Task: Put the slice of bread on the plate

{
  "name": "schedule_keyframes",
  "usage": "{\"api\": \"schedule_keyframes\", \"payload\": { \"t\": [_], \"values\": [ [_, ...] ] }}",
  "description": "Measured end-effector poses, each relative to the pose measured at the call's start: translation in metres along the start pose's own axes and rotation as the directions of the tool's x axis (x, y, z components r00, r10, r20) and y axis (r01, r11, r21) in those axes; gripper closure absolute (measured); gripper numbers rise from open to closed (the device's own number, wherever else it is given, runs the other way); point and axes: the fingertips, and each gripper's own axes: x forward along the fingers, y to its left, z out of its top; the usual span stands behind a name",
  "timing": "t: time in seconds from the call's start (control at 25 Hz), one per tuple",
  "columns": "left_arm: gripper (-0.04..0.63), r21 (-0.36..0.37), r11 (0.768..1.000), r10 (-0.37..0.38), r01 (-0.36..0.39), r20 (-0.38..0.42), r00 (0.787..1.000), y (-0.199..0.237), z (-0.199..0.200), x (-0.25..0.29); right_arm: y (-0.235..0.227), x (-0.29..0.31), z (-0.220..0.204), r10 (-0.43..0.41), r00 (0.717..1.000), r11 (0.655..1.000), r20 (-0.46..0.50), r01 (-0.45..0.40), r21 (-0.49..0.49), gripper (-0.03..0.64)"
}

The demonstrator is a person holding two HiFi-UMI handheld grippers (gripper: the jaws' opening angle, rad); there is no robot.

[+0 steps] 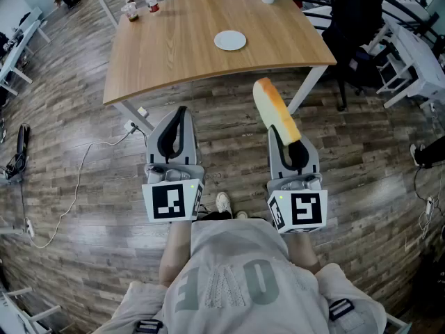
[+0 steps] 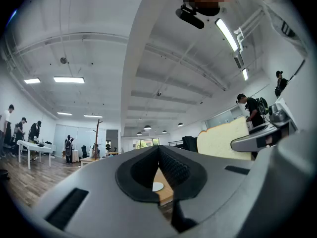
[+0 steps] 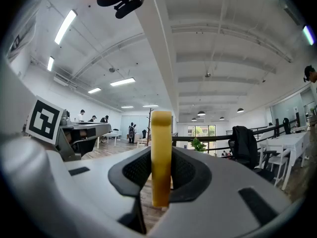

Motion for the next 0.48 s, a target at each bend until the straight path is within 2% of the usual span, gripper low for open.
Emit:
{"api": "schedule_keyframes", "payload": {
  "t": [0.48],
  "values": [
    [0.588,0.003,1.0,0.0,0.0,0.0,1.0,0.013,-0.01,0.022,-0.001,0.028,-0.007,0.022,1.0,1.0,-0.007,-0.023,-0.017,0.525]
  ]
}}
